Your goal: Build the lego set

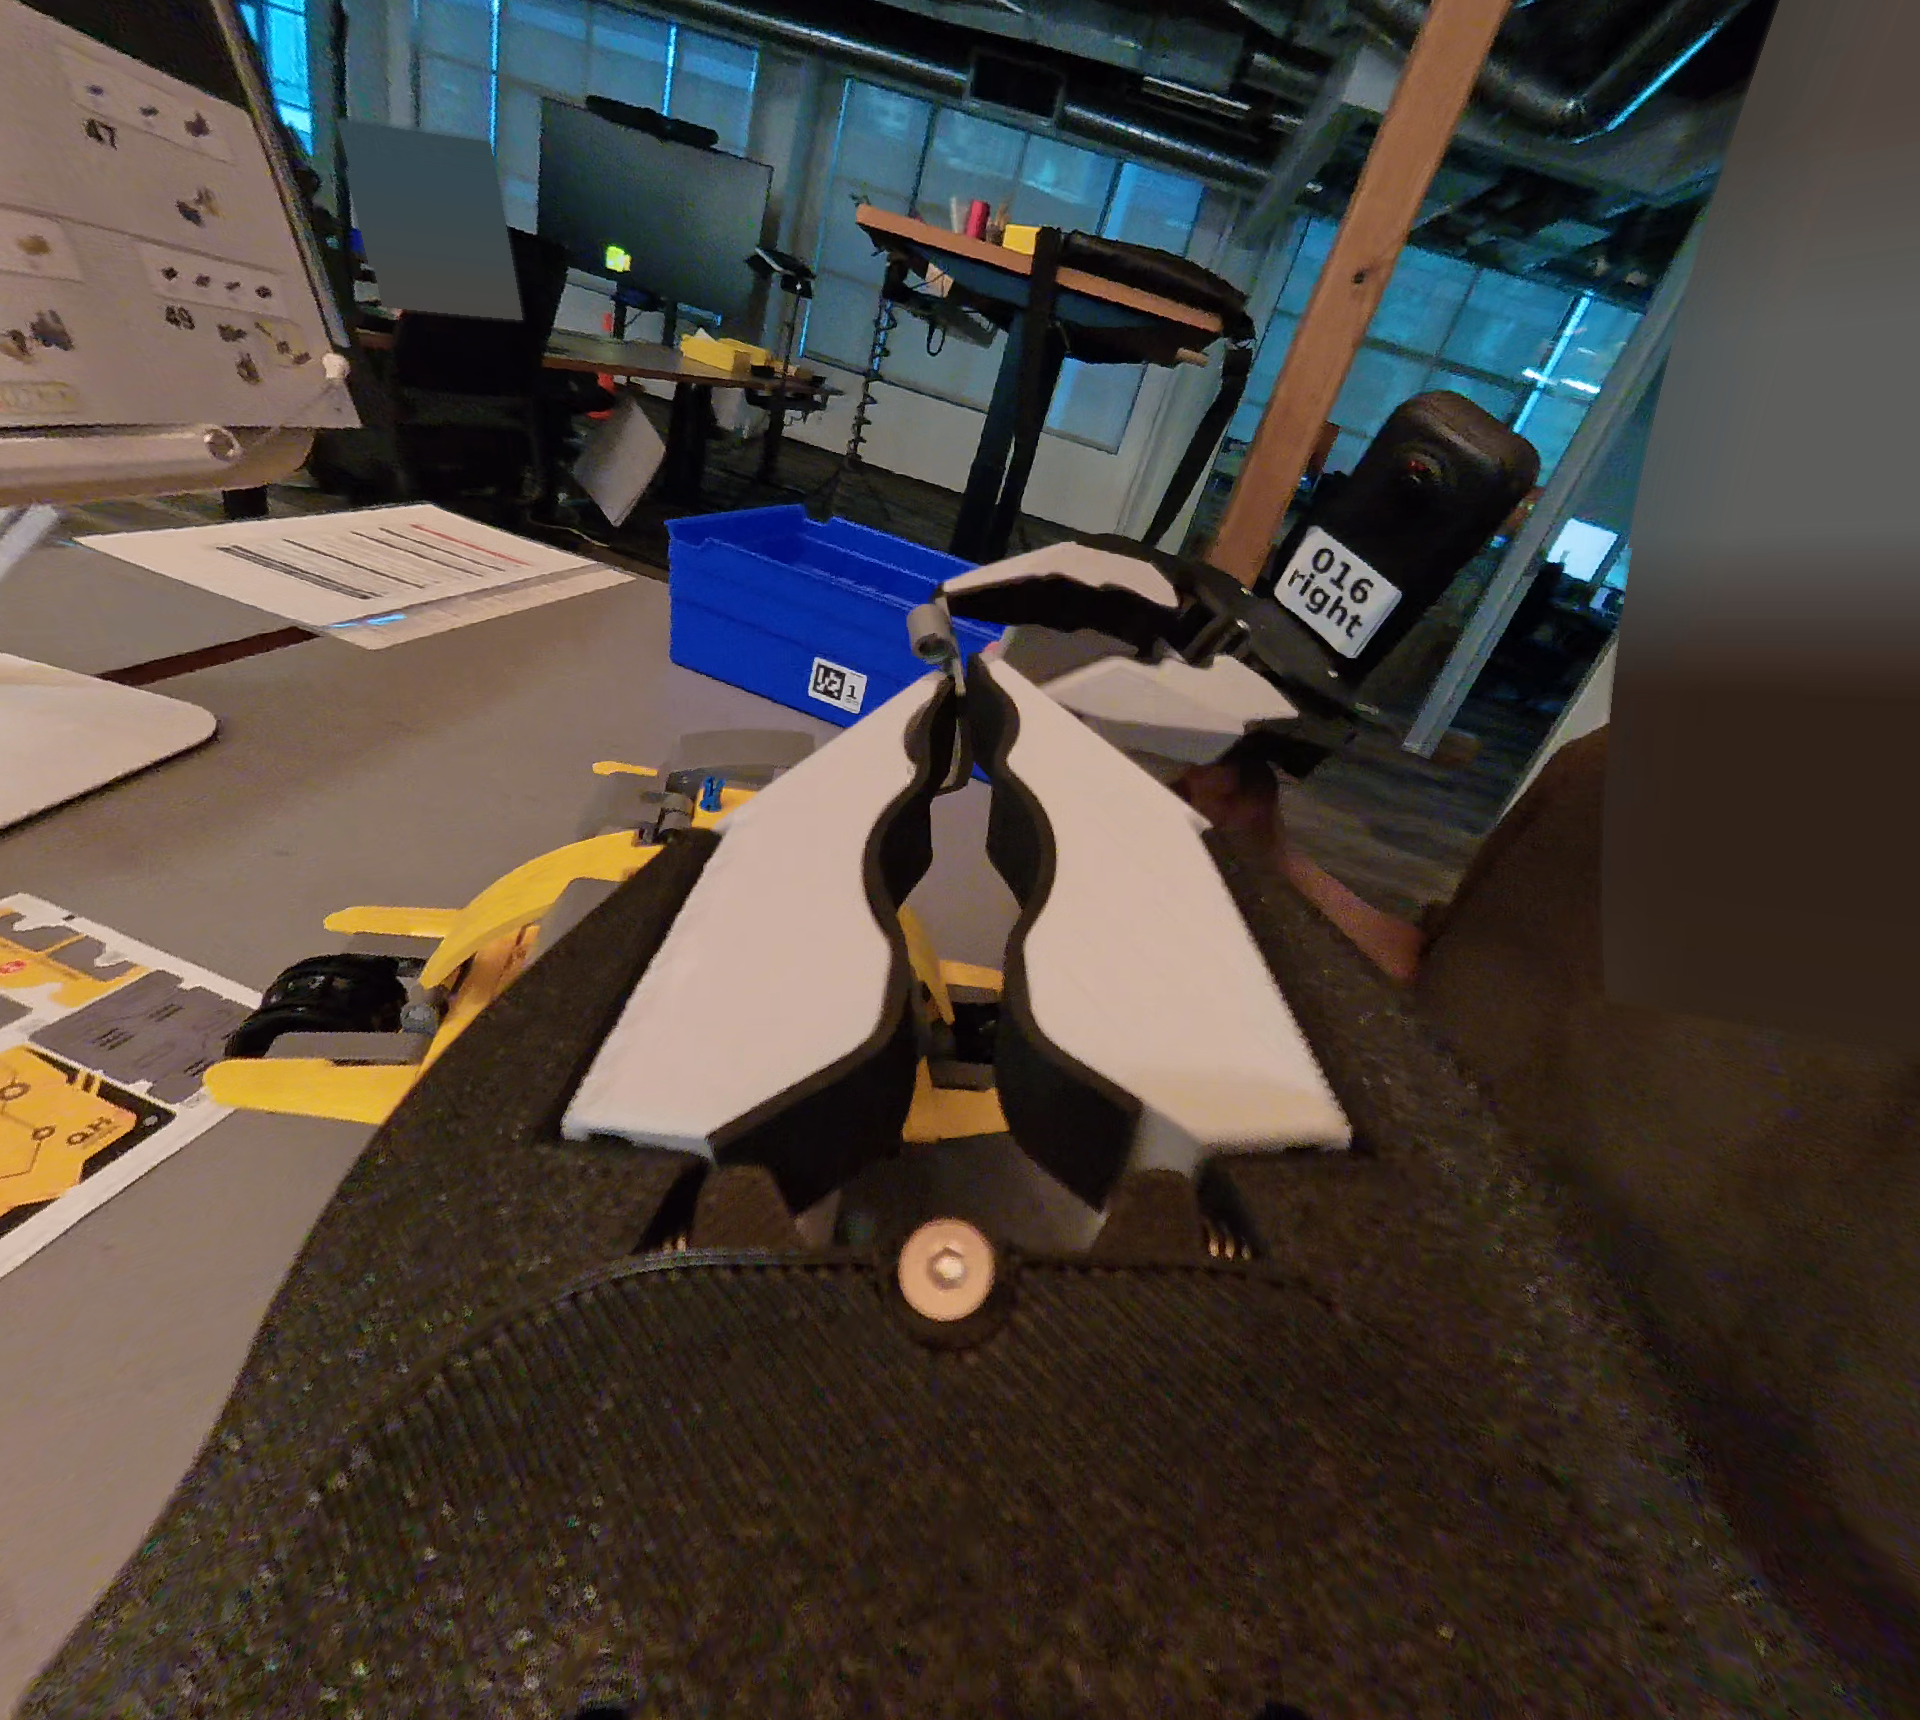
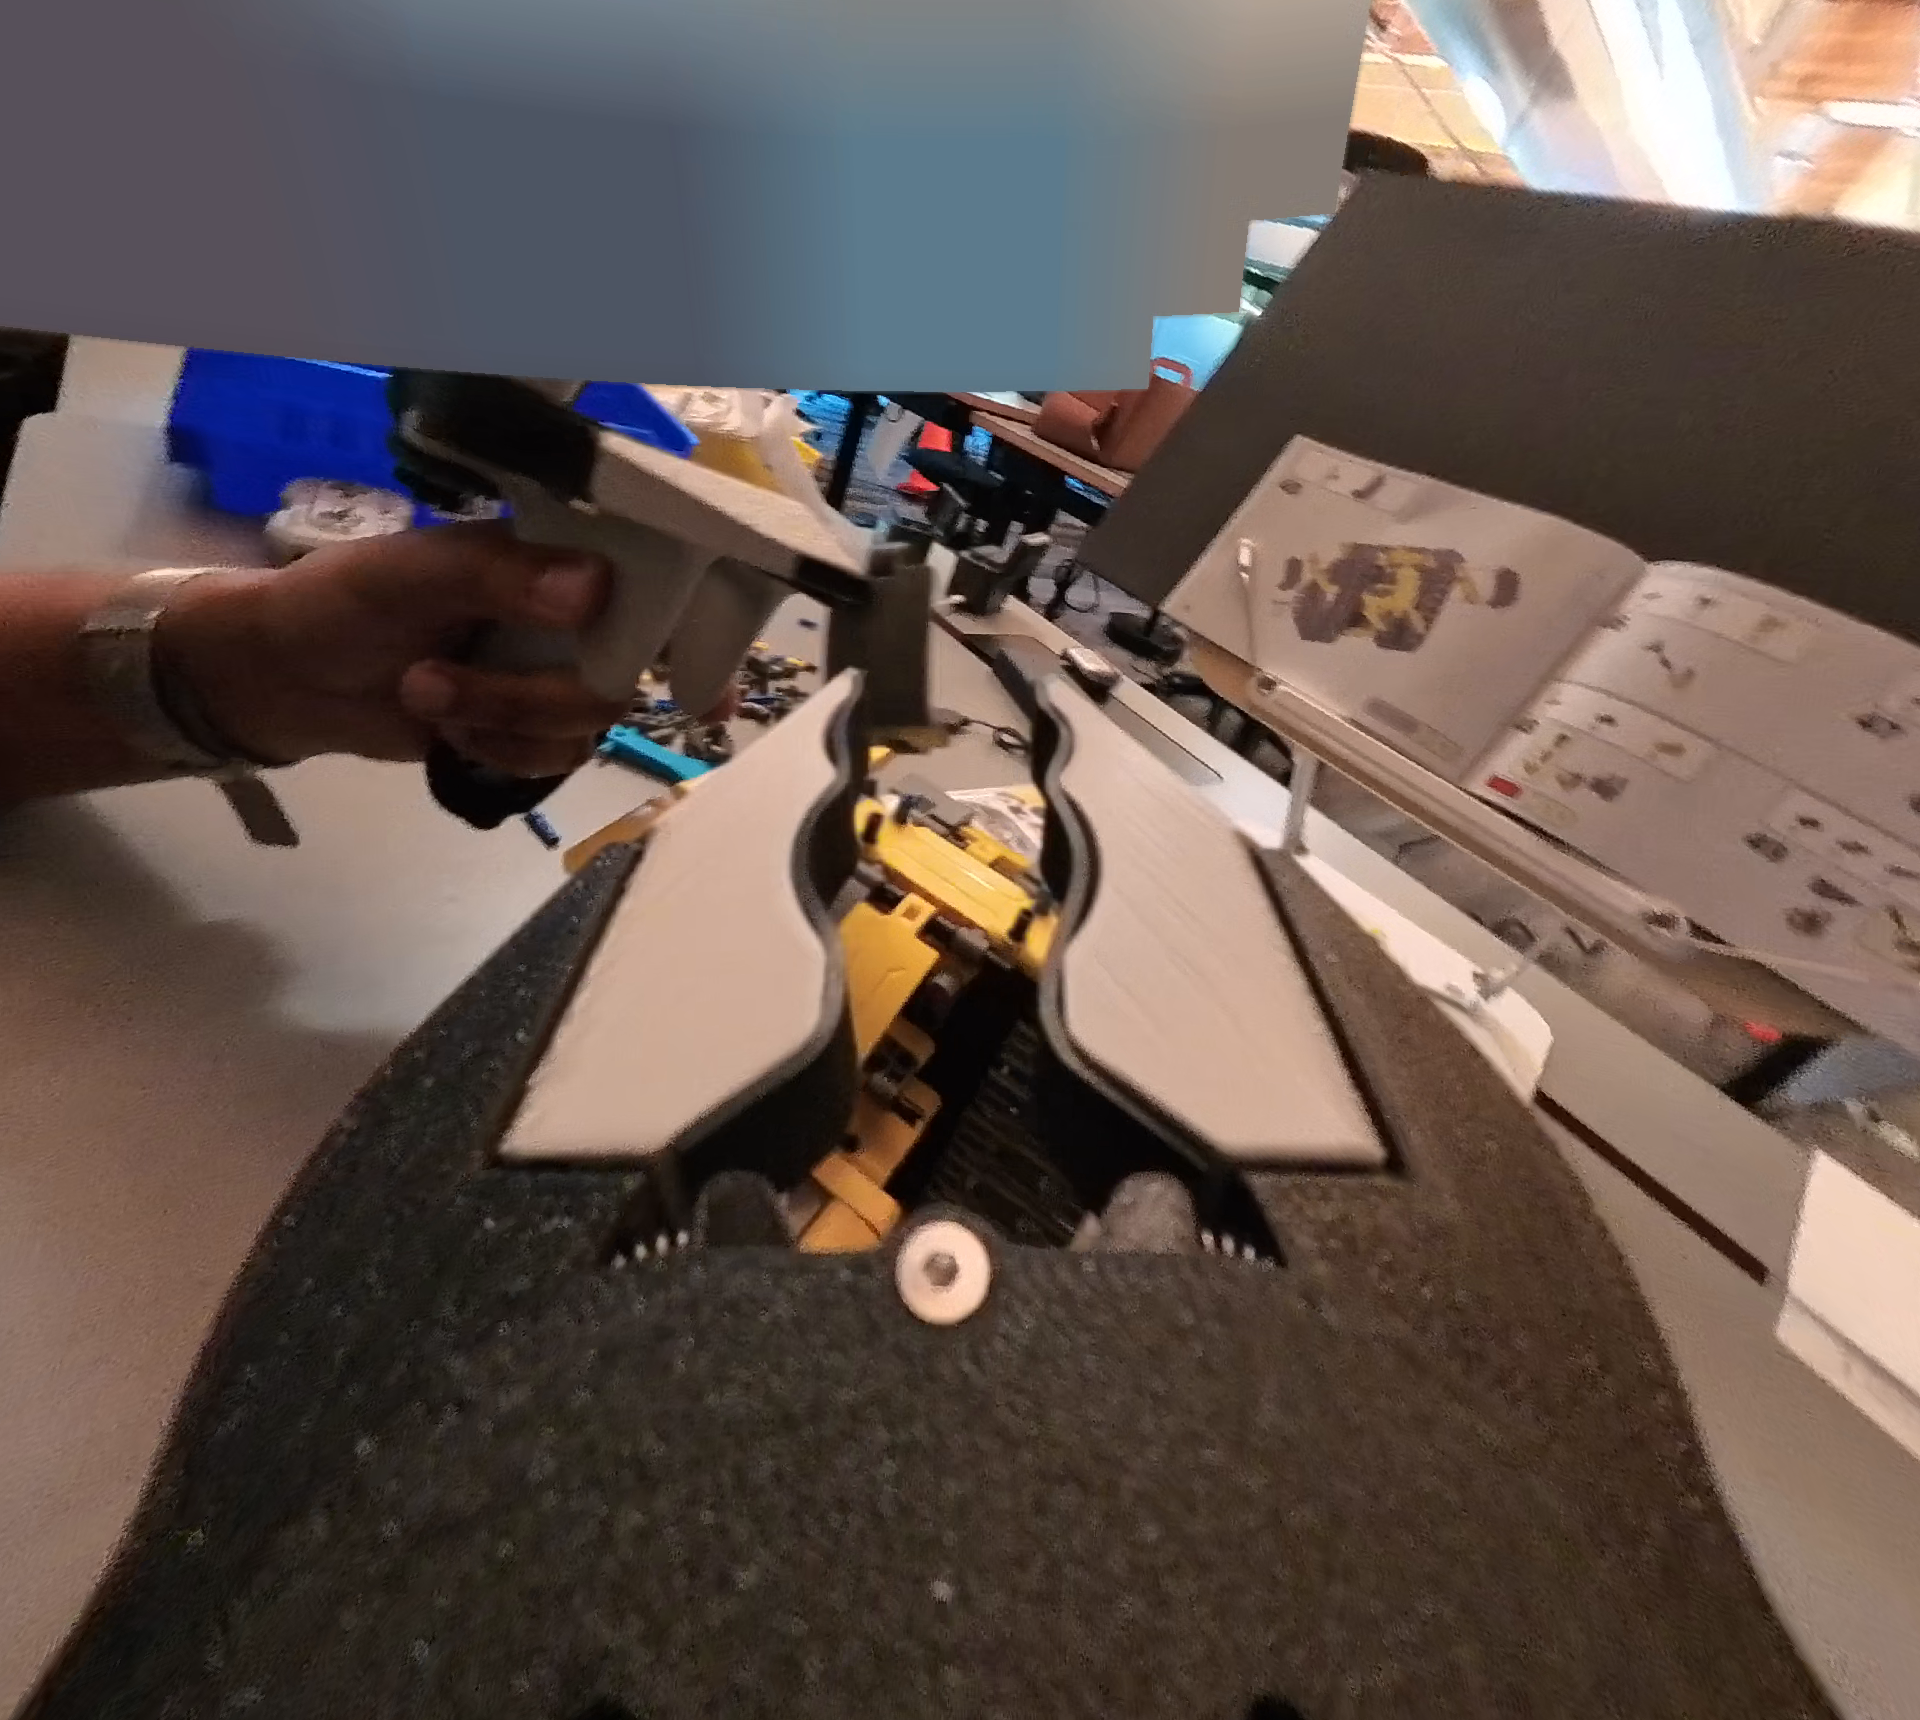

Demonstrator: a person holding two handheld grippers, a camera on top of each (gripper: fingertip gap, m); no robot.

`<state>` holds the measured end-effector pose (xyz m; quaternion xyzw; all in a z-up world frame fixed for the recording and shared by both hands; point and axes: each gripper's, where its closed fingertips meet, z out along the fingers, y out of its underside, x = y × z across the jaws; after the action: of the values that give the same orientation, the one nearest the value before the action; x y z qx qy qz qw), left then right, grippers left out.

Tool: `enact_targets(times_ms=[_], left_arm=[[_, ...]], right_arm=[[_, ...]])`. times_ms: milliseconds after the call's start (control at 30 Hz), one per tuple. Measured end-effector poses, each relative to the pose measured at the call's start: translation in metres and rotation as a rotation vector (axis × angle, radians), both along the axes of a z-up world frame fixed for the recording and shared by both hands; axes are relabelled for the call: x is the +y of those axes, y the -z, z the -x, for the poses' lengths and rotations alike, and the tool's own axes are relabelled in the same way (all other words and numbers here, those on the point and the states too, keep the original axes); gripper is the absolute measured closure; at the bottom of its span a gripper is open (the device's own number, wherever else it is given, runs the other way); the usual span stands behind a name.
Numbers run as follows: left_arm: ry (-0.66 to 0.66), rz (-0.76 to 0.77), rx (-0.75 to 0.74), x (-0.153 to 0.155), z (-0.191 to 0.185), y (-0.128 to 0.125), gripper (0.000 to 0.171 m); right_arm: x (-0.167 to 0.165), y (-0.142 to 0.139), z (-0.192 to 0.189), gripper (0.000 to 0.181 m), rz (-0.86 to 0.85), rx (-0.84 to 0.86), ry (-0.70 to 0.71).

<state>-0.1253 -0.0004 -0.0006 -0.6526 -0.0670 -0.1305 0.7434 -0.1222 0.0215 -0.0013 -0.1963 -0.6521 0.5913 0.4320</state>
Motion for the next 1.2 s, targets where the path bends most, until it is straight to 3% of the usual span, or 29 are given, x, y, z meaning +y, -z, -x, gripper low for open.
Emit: enact_targets(times_ms=[67, 267, 400, 633, 733, 767, 833, 900, 1033, 1200], left_arm=[[0.03, 0.005, 0.003, 0.0, -0.005, -0.001, 0.171], [0.161, 0.072, 0.067, 0.001, -0.028, 0.005, 0.171], [0.221, 0.117, 0.113, 0.004, -0.043, 0.011, 0.171], [0.261, 0.168, 0.184, 0.007, -0.058, 0.019, 0.171], [0.199, 0.199, 0.251, 0.014, -0.057, 0.027, 0.169], [0.152, 0.207, 0.283, 0.017, -0.054, 0.029, 0.164], [0.083, 0.214, 0.341, 0.02, -0.049, 0.03, 0.14], [0.03, 0.194, 0.362, 0.02, -0.043, 0.021, 0.137], [-0.014, 0.201, 0.299, 0.018, -0.019, -0.001, 0.138], [0.09, 0.391, 0.143, 0.034, -0.005, 0.01, 0.139]], right_arm=[[0.004, 0.001, 0.003, 0.163, 0.024, -0.058, 0.019], [-0.008, 0.007, -0.02, 0.173, 0.106, -0.306, -0.318], [-0.014, 0.023, -0.039, 0.173, 0.013, -0.434, -0.485], [-0.017, 0.034, -0.054, 0.179, 0.043, -0.482, -0.573], [-0.012, 0.042, -0.055, 0.18, 0.123, -0.525, -0.598], [-0.006, 0.043, -0.052, 0.18, 0.16, -0.542, -0.588], [0.012, 0.046, -0.04, 0.18, 0.222, -0.556, -0.53], [0.033, 0.055, -0.026, 0.181, 0.244, -0.587, -0.453], [0.051, 0.068, -0.013, 0.18, 0.283, -0.679, -0.41], [0.04, 0.053, -0.018, 0.181, 0.248, -0.605, -0.496]])
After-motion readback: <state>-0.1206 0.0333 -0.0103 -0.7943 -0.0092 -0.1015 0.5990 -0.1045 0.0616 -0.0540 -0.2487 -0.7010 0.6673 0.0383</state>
